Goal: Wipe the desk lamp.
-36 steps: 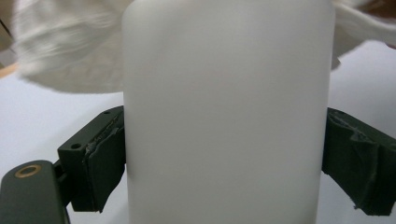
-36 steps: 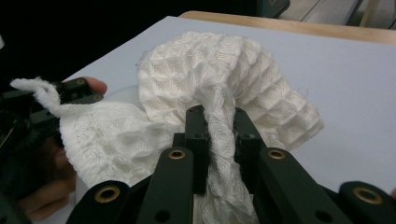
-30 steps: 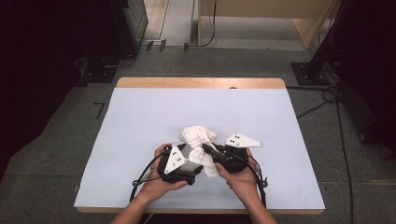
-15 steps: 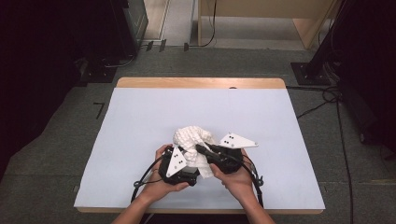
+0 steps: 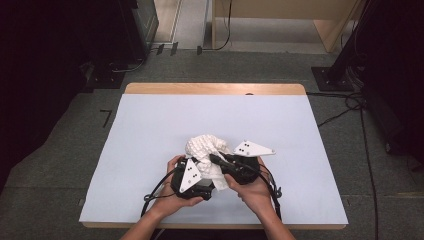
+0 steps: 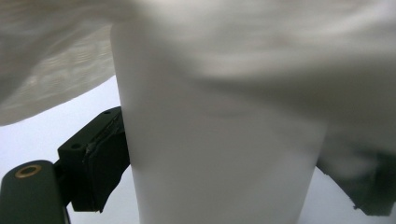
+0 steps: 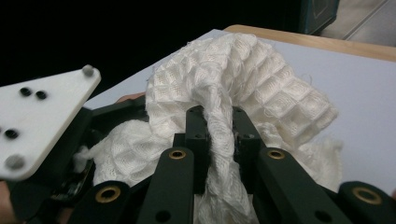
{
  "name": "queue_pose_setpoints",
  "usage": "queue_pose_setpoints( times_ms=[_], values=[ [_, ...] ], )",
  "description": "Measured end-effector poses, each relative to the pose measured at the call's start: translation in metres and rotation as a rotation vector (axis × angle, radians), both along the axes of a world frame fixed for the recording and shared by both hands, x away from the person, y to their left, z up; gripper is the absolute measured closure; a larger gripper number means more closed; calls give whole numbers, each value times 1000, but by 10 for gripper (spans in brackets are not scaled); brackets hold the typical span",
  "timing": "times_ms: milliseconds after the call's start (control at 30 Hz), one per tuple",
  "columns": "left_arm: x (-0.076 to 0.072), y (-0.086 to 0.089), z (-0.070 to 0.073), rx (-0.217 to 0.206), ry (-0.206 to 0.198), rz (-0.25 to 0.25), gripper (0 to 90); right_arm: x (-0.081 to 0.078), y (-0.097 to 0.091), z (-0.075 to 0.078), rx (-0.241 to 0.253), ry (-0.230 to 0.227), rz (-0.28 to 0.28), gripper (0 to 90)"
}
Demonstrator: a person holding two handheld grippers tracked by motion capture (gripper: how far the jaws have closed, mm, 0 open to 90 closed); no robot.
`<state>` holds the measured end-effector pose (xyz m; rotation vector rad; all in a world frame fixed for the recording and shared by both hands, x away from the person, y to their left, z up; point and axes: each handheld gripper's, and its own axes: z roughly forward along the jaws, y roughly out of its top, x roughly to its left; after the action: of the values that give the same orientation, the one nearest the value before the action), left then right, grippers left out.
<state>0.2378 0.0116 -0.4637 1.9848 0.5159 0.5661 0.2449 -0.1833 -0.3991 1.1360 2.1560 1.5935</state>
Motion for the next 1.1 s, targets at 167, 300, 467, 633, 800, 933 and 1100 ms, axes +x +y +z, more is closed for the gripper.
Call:
queue_pose_setpoints(
  times_ms=[167, 300, 467, 633, 800, 933, 1100],
  values=[
    [4, 4, 0, -13, 17, 7, 89, 10, -15, -7, -17, 25, -96, 812],
    [8, 7, 1, -21, 20, 32, 89, 7, -16, -6, 19, 29, -52, 812],
    [3, -1, -1, -1, 4, 9, 90, -4, 9, 2, -23, -19, 10, 810],
    [6, 3, 0, -19, 14, 18, 90, 4, -2, -2, -34, -14, -62, 812],
    [18, 9, -1, -46, -6, 101, 90, 12, -29, -6, 48, 11, -140, 811],
    [24, 12, -1, -91, -15, 164, 90, 10, -34, -4, 49, -44, -182, 811],
    [29, 18, -10, -72, -1, 203, 89, 11, -39, -12, 25, -46, -210, 810]
  ],
)
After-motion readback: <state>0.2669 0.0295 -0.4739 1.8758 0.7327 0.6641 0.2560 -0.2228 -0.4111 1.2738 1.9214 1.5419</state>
